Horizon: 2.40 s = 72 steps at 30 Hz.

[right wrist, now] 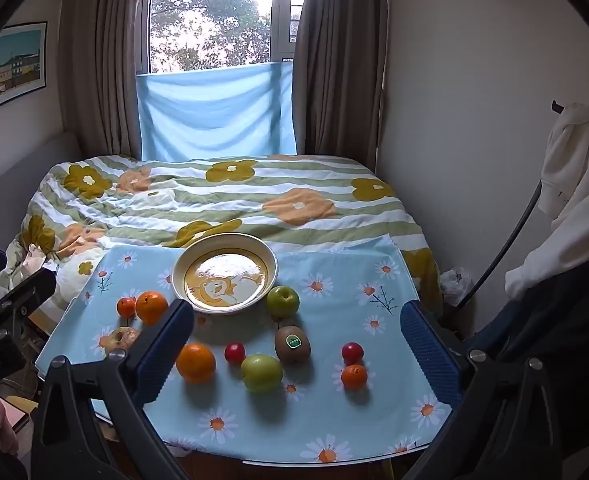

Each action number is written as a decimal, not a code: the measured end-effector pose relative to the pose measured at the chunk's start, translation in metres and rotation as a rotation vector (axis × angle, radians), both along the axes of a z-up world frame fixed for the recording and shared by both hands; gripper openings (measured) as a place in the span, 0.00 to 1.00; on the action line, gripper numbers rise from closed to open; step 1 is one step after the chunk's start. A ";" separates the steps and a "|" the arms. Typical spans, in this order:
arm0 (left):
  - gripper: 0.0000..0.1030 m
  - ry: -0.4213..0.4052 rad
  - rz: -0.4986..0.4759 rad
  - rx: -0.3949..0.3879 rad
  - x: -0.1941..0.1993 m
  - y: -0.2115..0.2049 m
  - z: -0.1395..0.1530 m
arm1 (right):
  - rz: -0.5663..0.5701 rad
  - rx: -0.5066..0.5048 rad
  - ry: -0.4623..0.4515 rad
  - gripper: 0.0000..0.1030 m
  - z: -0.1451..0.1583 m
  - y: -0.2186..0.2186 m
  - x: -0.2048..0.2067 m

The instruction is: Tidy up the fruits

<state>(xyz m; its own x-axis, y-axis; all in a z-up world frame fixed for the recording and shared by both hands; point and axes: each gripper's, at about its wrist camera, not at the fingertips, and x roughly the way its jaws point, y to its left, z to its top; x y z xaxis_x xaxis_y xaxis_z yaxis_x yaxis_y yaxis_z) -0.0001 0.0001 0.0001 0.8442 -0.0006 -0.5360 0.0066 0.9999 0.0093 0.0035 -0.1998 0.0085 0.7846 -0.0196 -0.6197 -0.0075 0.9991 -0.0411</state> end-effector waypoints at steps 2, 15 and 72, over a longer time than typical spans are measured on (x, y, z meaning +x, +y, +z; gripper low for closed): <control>1.00 0.001 -0.004 0.005 0.000 0.000 0.000 | 0.003 -0.001 0.003 1.00 0.000 0.001 0.000; 1.00 -0.013 0.005 -0.023 -0.002 0.007 0.006 | 0.014 -0.011 -0.009 1.00 0.000 0.006 -0.001; 1.00 -0.008 0.001 -0.023 0.001 0.006 0.005 | 0.020 0.004 -0.015 1.00 0.004 0.005 0.003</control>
